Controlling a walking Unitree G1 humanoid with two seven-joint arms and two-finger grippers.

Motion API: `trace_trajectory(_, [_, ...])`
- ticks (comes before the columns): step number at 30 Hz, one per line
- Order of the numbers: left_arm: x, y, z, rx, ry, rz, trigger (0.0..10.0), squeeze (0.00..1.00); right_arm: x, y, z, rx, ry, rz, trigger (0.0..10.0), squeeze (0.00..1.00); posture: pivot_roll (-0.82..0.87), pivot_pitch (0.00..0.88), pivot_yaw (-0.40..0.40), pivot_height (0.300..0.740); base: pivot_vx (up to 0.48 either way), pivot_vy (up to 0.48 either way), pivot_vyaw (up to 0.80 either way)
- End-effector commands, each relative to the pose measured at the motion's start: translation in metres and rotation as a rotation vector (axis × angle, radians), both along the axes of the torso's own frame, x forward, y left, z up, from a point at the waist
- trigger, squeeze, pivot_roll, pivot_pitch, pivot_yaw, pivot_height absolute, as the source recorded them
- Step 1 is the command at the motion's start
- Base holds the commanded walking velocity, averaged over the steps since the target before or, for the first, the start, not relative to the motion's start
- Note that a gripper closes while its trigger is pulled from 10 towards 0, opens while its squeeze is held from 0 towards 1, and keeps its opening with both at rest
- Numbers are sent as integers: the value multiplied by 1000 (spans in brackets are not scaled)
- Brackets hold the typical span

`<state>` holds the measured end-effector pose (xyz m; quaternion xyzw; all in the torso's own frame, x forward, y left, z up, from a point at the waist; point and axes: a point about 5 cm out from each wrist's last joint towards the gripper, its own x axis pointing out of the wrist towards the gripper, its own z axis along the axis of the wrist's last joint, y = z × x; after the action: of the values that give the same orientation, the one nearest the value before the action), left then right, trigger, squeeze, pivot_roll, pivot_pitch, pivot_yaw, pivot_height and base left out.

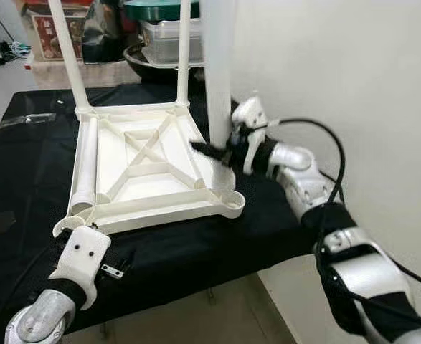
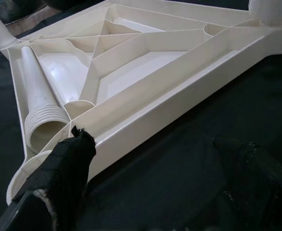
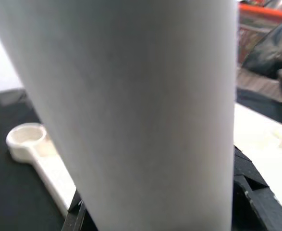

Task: Building children table

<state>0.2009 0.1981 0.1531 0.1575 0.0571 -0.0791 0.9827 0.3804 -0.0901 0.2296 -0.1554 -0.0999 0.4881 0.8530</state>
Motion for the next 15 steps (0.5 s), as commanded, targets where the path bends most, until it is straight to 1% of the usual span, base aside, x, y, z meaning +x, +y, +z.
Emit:
trace_trajectory(1, [-1, 0, 4, -13, -21, 4, 10000, 0, -1, 2, 0, 3, -19, 8, 10000, 0, 155, 0, -108, 740, 0, 0, 0])
trace_trajectory(2, [1, 0, 5, -17, -37, 7, 10000, 0, -1, 4, 1, 48, -12, -15, 10000, 0, 152, 0, -108, 740, 0, 0, 0])
trace_trajectory(3, [1, 0, 5, -17, -37, 7, 10000, 0, -1, 4, 1, 48, -12, -15, 10000, 0, 152, 0, -108, 740, 0, 0, 0])
trace_trajectory(4, [4, -2, 8, -32, -59, 3, 10000, 0, 1, 4, 4, 108, -5, -47, 10000, 0, 148, 0, -101, 740, 0, 0, 0])
trace_trajectory(12, [4, -2, 8, -32, -59, 3, 10000, 0, 1, 4, 4, 108, -5, -47, 10000, 0, 148, 0, -101, 740, 0, 0, 0])
trace_trajectory(13, [5, -3, 10, -44, -74, 0, 10000, 0, 2, 5, 7, 147, 0, -67, 10000, 0, 148, 0, -101, 740, 0, 0, 0])
trace_trajectory(14, [11, -7, 16, -86, -111, 1, 10000, 0, 0, 6, 10, 272, 1, -143, 10000, 0, 120, 0, -66, 740, 352, 0, 0])
trace_trajectory(15, [11, -7, 16, -86, -111, 1, 10000, 0, 0, 6, 10, 272, 1, -143, 10000, 0, 120, 0, -66, 740, 352, 0, 0])
